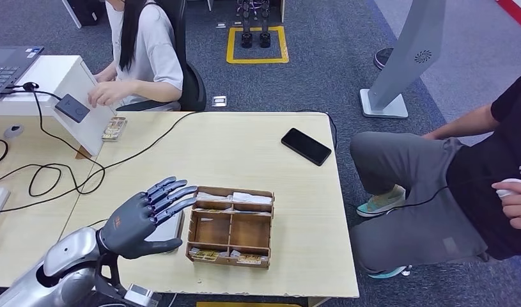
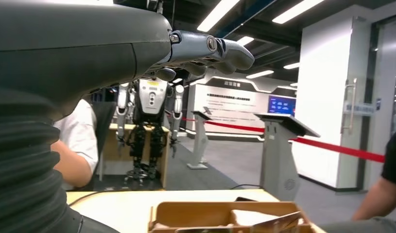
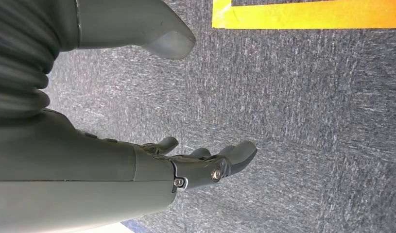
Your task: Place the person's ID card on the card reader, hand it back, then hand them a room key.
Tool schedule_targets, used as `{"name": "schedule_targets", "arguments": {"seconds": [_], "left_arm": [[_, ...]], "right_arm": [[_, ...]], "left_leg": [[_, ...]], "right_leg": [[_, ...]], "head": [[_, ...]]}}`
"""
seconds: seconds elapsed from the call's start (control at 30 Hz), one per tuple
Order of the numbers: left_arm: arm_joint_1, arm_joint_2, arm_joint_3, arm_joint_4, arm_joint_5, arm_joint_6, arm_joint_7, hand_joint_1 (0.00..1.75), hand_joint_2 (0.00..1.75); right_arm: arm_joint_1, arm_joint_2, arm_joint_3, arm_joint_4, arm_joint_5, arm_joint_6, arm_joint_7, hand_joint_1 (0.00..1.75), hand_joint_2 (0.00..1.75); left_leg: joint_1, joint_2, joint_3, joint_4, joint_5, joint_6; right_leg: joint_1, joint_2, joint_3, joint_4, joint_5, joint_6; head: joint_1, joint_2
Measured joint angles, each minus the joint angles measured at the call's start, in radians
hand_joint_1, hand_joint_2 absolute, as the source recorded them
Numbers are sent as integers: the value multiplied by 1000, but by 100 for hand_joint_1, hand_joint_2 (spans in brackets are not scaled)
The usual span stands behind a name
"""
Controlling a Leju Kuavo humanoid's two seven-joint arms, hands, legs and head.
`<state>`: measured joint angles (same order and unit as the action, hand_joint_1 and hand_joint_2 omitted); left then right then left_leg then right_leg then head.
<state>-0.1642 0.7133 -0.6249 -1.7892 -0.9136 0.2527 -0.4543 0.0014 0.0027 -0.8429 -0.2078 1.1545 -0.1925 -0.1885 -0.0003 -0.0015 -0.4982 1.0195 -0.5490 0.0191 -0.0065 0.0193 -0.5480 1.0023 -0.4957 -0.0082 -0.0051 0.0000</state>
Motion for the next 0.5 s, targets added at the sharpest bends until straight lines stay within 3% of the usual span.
{"name": "schedule_targets", "arguments": {"seconds": [0.2, 0.5], "left_arm": [[53, 42, 7, 12, -49, 53, 36, 0, 175], [99, 63, 26, 22, -55, 69, 51, 0, 175]], "right_arm": [[1, 0, -15, 0, 8, -2, 0, 0, 175], [0, 0, -25, 0, 16, -3, 0, 0, 175]], "left_leg": [[0, 0, 0, 0, 0, 0], [0, 0, 0, 0, 0, 0]], "right_leg": [[0, 0, 0, 0, 0, 0], [0, 0, 0, 0, 0, 0]], "head": [[0, 0], [0, 0]]}}
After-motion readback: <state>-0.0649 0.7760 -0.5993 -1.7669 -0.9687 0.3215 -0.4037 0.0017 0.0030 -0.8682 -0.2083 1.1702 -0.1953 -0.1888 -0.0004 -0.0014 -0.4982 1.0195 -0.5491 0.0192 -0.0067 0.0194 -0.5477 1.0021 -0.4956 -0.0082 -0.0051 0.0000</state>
